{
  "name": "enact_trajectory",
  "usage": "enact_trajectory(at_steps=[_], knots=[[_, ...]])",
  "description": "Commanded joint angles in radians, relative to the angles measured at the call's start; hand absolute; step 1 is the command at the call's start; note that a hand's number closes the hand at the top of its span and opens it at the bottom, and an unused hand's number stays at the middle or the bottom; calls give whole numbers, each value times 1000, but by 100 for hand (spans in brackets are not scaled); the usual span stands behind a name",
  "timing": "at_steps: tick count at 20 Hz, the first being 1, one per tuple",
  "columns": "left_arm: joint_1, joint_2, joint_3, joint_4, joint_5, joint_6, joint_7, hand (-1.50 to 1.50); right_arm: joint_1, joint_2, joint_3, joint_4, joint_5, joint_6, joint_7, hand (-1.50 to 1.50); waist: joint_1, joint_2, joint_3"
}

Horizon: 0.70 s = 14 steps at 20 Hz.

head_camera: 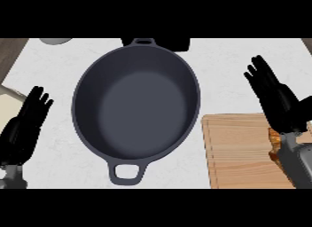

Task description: Pick the croissant from the cutting board and place it in the pot

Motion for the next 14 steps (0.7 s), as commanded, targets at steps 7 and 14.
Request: enact_trajectory(at_steps=[7, 14], knots=[[54, 141, 4, 108, -204, 107, 116, 0, 113, -354, -17, 57, 421, -90, -72, 150, -40, 19, -57], [6, 152, -42, 89, -271, 164, 306, 0, 370, -75, -34, -115, 619, -610, -244, -150, -46, -3, -28]])
